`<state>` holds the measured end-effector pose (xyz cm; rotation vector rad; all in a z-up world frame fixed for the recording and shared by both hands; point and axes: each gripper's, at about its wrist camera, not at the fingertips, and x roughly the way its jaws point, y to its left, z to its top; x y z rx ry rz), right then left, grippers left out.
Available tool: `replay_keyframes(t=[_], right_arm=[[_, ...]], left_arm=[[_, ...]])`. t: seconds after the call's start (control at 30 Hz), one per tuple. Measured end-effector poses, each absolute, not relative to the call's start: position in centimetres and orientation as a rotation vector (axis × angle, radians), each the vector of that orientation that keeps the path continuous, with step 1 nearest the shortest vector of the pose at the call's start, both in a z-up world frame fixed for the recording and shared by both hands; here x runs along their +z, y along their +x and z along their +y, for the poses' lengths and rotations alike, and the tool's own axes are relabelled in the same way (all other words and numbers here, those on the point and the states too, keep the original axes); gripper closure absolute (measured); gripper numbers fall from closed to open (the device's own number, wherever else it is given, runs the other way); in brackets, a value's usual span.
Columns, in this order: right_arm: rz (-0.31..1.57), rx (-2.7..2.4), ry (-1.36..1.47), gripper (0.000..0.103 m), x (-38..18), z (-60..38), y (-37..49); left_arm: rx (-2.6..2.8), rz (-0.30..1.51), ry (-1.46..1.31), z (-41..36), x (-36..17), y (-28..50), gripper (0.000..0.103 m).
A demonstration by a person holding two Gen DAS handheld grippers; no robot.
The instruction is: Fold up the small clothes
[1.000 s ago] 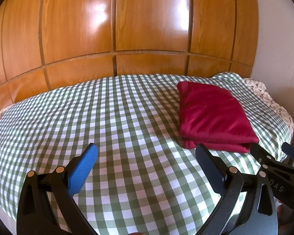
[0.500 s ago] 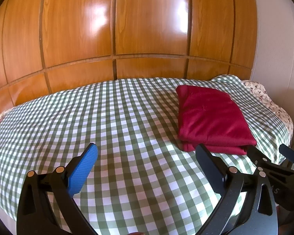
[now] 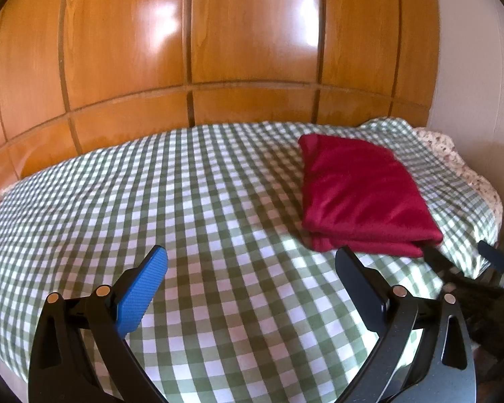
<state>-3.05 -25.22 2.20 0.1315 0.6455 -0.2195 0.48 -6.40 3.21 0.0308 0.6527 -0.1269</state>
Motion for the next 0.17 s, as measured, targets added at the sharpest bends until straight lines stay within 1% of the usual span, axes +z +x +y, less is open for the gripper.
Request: replay_keyframes(t=[0.17], right_arm=[[0.637,-0.305,0.221,0.002,3.0,-29.9,-1.5]], left_arm=[[-0.141,0.773,-0.048,-5.1,1.1,2.4,0.004]])
